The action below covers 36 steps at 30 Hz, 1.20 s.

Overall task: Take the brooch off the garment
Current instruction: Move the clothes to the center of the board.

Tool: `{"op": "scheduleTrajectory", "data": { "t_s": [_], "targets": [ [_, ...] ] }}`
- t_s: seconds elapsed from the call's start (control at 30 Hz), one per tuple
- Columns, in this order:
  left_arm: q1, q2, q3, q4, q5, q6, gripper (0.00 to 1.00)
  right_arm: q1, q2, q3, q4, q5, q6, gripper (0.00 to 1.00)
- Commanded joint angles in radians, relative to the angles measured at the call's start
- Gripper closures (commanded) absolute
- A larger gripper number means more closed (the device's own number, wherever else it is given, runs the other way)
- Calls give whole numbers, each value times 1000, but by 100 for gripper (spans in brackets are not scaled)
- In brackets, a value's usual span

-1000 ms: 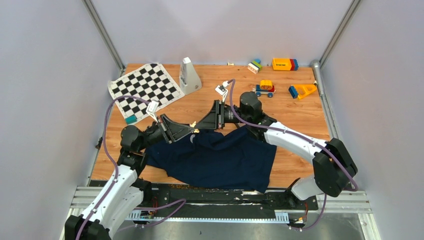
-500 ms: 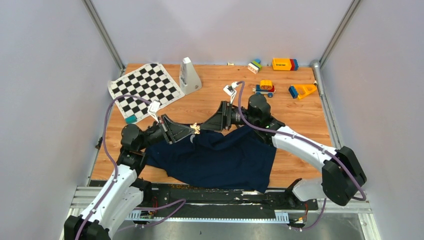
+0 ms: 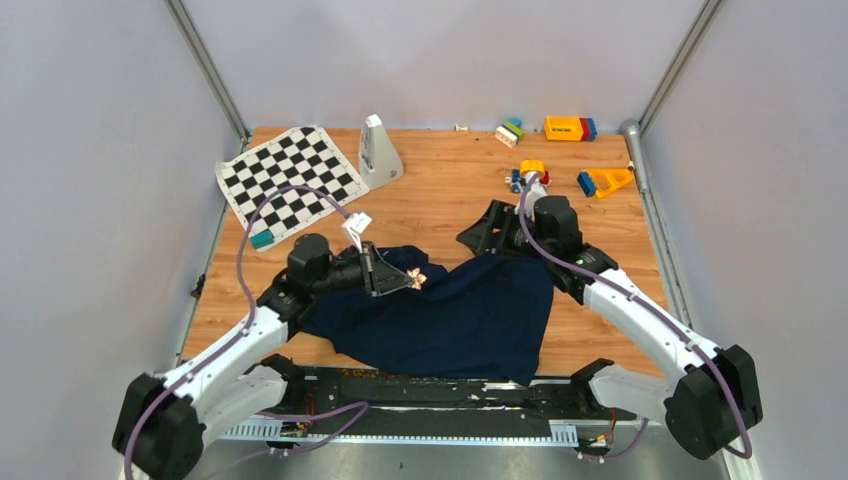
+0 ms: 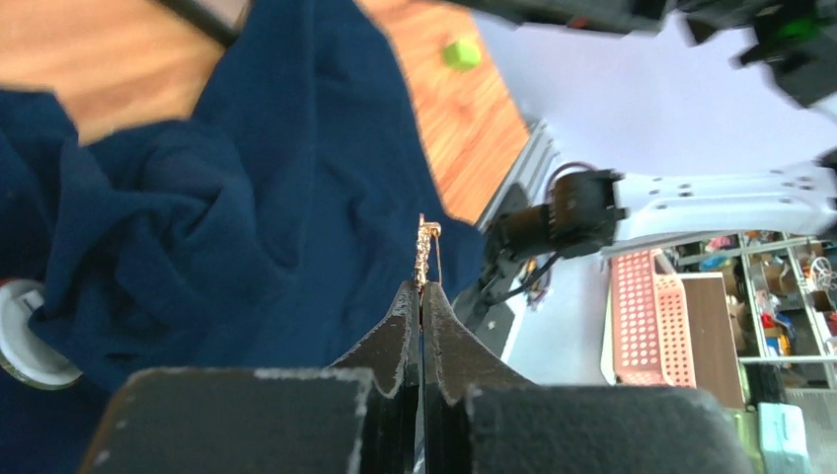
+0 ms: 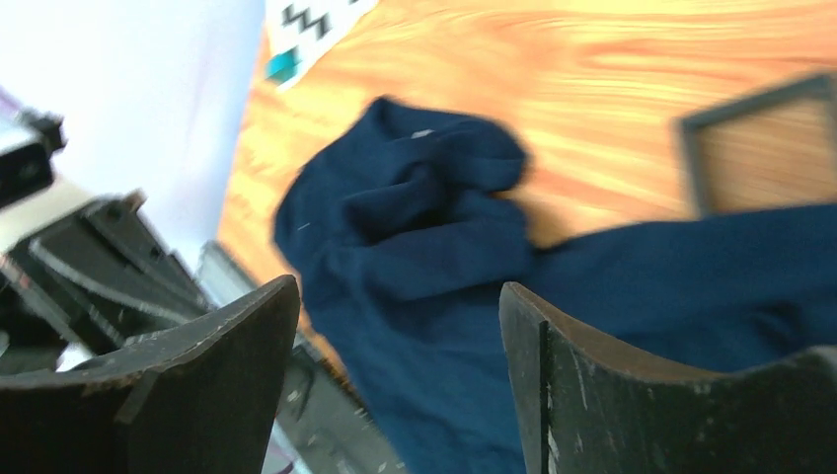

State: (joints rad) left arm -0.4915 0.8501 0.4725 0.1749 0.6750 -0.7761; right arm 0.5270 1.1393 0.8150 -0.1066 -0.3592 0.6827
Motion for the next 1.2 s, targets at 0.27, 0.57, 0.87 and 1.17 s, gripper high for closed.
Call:
{"op": "scheduleTrajectory", "data": {
  "t_s": [0.27,0.57,0.87,1.17],
  "targets": [
    [4,585,88,-2,-276,62,100,-68,-3,-131,-189,469,60,32],
    [318,495,128,-300,-846,104,100,-65,289,124,-206,250,-269,45],
    [318,339,283,-405,-727,337,100,-54,507,298,-214,269,-352,50],
    [127,388,322,-359,-536,353,100,-52,671,525,-259,350,-327,45]
  ]
}}
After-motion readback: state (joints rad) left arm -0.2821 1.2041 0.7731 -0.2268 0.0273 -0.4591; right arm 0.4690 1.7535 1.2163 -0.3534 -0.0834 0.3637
